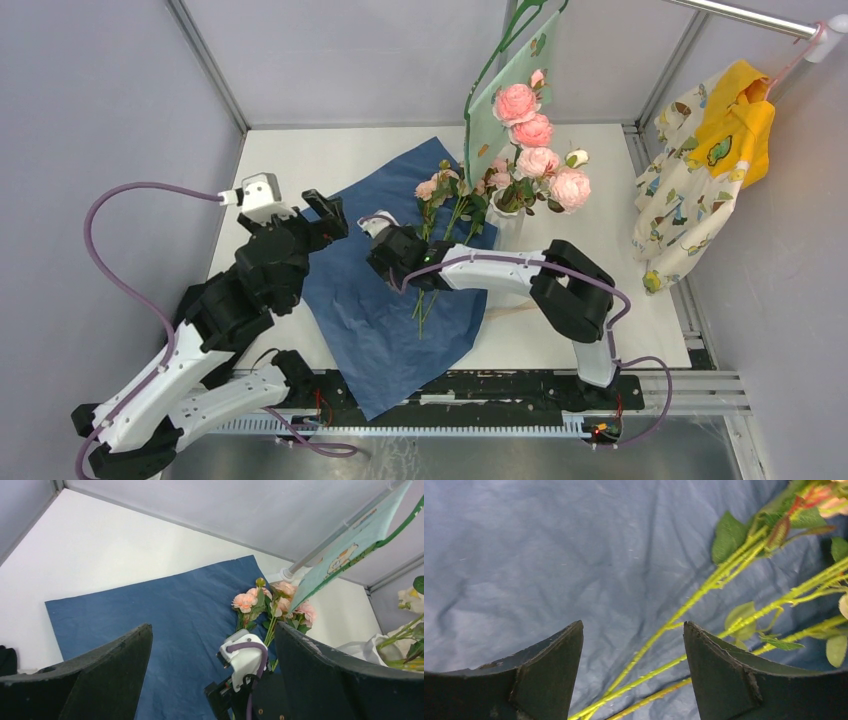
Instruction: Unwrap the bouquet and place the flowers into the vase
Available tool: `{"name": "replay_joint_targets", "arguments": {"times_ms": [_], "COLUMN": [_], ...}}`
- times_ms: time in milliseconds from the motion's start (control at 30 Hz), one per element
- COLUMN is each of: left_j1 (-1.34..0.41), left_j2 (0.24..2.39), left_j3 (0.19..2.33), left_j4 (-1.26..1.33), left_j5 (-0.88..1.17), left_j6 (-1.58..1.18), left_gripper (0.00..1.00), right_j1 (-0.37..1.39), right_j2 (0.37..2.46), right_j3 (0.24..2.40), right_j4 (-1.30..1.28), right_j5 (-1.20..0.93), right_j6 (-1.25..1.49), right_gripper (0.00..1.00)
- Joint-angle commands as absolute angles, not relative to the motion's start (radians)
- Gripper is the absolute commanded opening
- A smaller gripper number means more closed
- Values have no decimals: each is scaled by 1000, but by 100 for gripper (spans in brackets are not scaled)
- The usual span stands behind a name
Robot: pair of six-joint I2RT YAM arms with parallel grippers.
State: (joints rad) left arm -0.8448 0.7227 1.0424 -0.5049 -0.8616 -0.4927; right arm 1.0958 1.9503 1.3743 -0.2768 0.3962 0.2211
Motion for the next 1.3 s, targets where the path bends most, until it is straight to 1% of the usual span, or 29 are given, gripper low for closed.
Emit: {"name": "replay_joint_targets", "arguments": {"times_ms": [0, 233, 333, 500, 567, 600, 700, 733, 900, 933, 1033, 1267], "left_j1": [-847, -847, -847, -847, -847, -847, -846, -847, -847, -846, -847, -847], "left_j2": [673, 618, 631, 674, 687, 692, 699, 698, 678, 672, 652, 631], "left_j3": [1062, 1056, 1058, 1062, 1062, 1060, 1058, 1057, 1052, 1051, 1045, 1055], "left_j4": [-535, -559, -559, -553, -550, -551, -551, -551, -550, -551, -551, -572], "left_j5": [-969, -1001, -987, -947, -931, -926, -917, -918, -935, -939, -957, -984], "left_j6": [-572, -590, -593, -604, -608, -611, -616, -617, -615, -615, -619, -623], "left_gripper": [95, 95, 95, 95, 95, 95, 95, 95, 95, 95, 95, 95], "right_j1": [1055, 982, 969, 937, 936, 936, 936, 936, 943, 950, 990, 1095], "right_j2": [1982, 1934, 1905, 1915, 1929, 1938, 1958, 1966, 1998, 1999, 2007, 2026], "right_j3": [1453, 1306, 1226, 1173, 1178, 1185, 1213, 1220, 1261, 1267, 1304, 1424], "right_j4": [-341, -322, -294, -256, -242, -237, -228, -220, -207, -197, -190, -193], "right_j5": [506, 506, 498, 438, 414, 403, 369, 351, 274, 263, 254, 205], "right_j6": [282, 355, 382, 415, 412, 405, 390, 383, 357, 345, 307, 268], "right_gripper": [79, 78, 78, 78, 73, 69, 46, 36, 12, 9, 6, 3]}}
